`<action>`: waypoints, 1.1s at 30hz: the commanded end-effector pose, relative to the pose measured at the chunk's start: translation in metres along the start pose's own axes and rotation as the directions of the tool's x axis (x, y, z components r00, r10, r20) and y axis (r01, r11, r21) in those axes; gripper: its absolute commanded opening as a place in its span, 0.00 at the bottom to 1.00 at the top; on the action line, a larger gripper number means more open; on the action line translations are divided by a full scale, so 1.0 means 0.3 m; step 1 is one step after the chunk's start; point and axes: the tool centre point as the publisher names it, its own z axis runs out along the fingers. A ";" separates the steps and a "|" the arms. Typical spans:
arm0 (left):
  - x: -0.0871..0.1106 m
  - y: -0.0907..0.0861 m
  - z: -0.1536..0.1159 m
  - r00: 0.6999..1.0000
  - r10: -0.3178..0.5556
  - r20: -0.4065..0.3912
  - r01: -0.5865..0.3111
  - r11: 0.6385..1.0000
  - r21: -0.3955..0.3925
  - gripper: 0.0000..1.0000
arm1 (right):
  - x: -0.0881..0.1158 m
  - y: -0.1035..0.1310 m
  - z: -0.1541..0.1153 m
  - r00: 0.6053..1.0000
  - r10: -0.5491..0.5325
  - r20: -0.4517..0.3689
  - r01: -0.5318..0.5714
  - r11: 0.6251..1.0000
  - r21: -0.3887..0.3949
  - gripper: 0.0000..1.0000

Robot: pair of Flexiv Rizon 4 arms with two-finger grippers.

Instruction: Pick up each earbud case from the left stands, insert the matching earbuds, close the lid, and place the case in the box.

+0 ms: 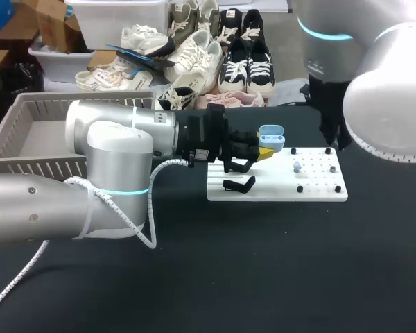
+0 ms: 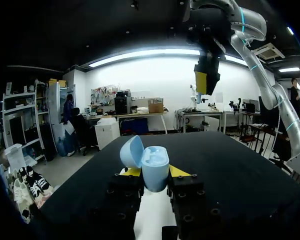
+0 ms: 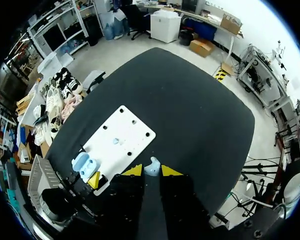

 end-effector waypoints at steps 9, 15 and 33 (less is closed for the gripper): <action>0.002 -0.002 0.000 1.000 0.001 0.003 -0.001 1.000 -0.003 0.00 | -0.011 0.240 0.015 0.999 -0.041 -0.019 0.041 0.999 -0.011 0.00; 0.002 -0.002 0.000 1.000 0.001 0.003 -0.001 1.000 -0.003 0.00 | 0.003 0.329 0.044 0.996 -0.082 -0.037 0.080 0.996 -0.046 0.00; 0.002 -0.002 0.000 1.000 0.001 0.003 -0.001 1.000 -0.003 0.00 | 0.082 0.397 0.078 0.988 -0.137 -0.078 0.131 0.988 -0.078 0.00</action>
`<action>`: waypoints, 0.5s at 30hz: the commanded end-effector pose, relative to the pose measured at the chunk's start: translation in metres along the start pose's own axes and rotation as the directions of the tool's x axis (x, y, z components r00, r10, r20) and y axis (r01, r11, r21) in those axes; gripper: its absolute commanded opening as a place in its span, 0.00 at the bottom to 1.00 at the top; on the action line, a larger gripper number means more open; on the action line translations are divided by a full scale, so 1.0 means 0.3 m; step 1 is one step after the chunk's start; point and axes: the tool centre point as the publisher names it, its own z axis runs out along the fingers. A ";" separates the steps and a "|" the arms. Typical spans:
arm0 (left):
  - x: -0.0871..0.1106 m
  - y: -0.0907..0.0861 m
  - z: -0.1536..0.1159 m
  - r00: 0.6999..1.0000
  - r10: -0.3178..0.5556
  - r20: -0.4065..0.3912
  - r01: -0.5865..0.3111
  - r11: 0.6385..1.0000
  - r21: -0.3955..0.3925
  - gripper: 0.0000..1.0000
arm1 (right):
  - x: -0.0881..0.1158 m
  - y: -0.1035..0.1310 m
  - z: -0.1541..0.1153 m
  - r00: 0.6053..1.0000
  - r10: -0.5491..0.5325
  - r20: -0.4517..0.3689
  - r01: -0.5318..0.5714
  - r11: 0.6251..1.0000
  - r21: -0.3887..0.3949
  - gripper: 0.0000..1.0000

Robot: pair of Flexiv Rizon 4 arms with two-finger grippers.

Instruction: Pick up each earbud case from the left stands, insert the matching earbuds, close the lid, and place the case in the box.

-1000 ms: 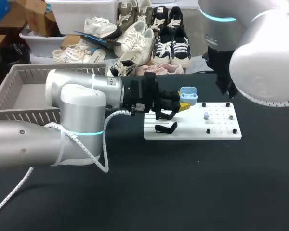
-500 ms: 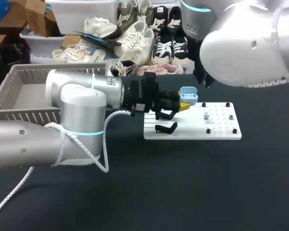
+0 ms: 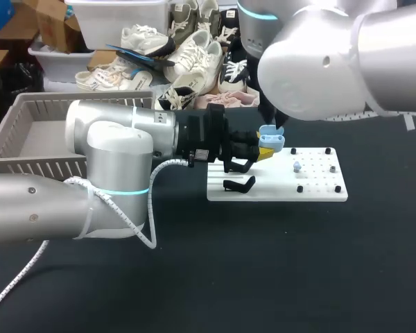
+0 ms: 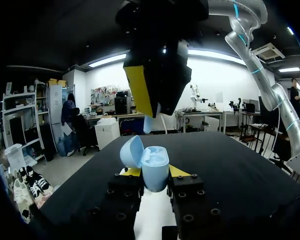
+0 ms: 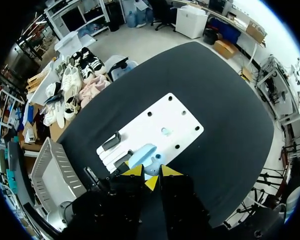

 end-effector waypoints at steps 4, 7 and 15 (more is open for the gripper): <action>0.002 -0.002 0.000 1.000 0.001 0.003 -0.001 1.000 -0.003 0.00 | 0.016 -0.002 0.021 1.000 0.005 -0.012 -0.005 1.000 0.000 0.00; 0.002 -0.002 0.000 1.000 0.001 0.003 -0.001 1.000 -0.003 0.00 | 0.018 -0.002 0.033 1.000 0.010 -0.019 -0.009 1.000 0.005 0.00; 0.002 -0.002 0.000 1.000 0.001 0.003 -0.001 1.000 -0.003 0.00 | 0.019 0.004 0.047 0.999 0.015 -0.029 -0.014 1.000 0.006 0.00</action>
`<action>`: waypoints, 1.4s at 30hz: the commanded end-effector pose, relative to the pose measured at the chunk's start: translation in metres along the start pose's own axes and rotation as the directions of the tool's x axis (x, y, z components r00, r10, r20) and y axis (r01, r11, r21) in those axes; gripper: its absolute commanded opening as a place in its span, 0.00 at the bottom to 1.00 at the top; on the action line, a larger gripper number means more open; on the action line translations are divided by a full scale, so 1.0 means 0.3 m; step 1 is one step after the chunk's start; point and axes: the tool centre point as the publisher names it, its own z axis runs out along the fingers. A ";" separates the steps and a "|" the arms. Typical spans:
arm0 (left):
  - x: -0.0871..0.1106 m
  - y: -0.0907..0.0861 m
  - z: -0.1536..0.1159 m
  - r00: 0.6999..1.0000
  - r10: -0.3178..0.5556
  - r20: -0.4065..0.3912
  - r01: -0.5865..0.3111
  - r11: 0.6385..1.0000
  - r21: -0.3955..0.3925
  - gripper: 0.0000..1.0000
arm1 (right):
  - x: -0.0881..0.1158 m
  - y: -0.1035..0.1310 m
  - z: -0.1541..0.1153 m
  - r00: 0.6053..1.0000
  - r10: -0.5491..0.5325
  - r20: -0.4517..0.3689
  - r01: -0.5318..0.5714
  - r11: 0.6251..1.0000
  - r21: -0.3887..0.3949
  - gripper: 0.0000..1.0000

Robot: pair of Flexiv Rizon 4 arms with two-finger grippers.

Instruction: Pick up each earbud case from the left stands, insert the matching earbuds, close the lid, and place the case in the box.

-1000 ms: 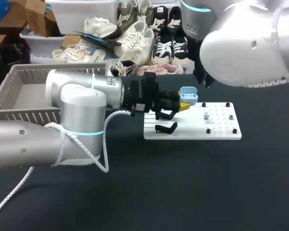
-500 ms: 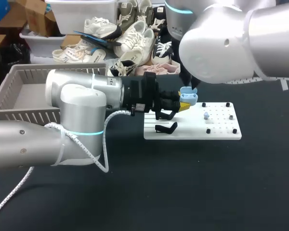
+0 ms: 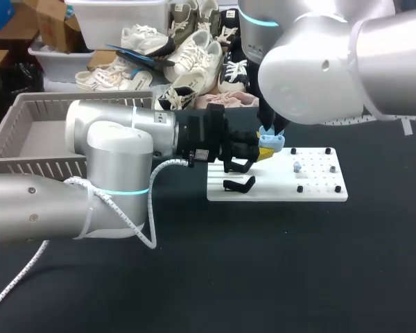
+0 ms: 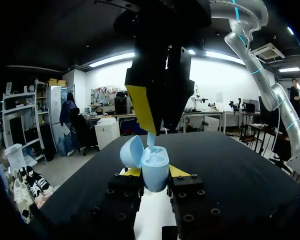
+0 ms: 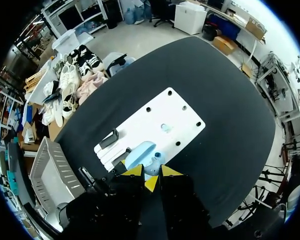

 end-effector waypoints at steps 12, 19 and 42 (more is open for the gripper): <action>0.002 -0.002 0.000 1.000 0.001 0.003 -0.001 1.000 -0.003 0.00 | 0.001 -0.005 0.013 1.000 0.007 -0.010 -0.007 1.000 0.009 0.00; 0.002 -0.002 0.000 1.000 0.001 0.003 -0.001 1.000 -0.003 0.00 | 0.003 -0.012 -0.011 1.000 0.009 0.005 -0.009 1.000 0.004 0.00; 0.002 -0.002 0.000 1.000 0.001 0.003 -0.001 1.000 -0.003 0.00 | 0.013 -0.012 0.029 1.000 0.010 -0.026 -0.010 1.000 0.008 0.00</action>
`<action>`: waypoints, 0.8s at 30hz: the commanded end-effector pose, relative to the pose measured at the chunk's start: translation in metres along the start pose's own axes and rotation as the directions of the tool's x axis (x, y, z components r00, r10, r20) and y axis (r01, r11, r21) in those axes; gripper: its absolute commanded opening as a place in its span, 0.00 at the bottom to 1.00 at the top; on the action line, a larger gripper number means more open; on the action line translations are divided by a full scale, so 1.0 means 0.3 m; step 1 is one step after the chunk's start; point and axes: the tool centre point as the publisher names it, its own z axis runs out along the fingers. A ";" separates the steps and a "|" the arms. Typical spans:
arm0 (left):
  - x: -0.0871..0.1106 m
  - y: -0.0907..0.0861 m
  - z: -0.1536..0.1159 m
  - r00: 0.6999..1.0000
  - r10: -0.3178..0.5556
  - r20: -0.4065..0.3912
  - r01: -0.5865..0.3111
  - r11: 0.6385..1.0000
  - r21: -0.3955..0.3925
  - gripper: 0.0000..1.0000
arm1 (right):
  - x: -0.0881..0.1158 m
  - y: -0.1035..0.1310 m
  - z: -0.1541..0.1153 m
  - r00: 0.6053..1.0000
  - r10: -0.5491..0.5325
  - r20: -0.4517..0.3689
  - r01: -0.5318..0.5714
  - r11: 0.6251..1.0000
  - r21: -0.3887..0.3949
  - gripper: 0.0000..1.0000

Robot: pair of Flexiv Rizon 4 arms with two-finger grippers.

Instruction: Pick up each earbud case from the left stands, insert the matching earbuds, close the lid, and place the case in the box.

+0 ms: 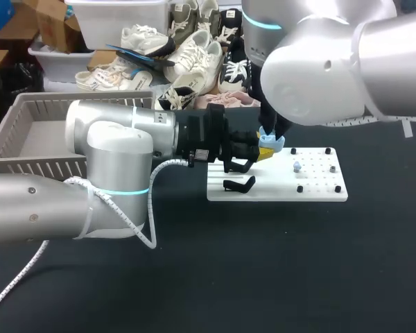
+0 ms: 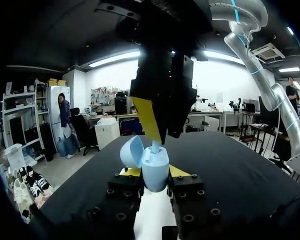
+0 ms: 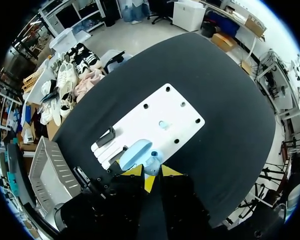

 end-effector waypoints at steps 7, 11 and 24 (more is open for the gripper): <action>0.002 -0.002 0.000 1.000 0.001 0.003 -0.001 1.000 -0.003 0.00 | 0.002 -0.006 0.007 1.000 0.003 -0.004 -0.003 1.000 0.004 0.00; 0.002 -0.002 0.000 1.000 0.001 0.003 -0.001 1.000 -0.003 0.00 | 0.000 -0.013 -0.005 1.000 0.008 0.002 -0.008 1.000 0.002 0.00; 0.002 -0.002 0.000 1.000 0.001 0.003 -0.001 1.000 -0.003 0.00 | -0.008 -0.025 -0.023 1.000 0.018 0.019 -0.018 1.000 0.001 0.00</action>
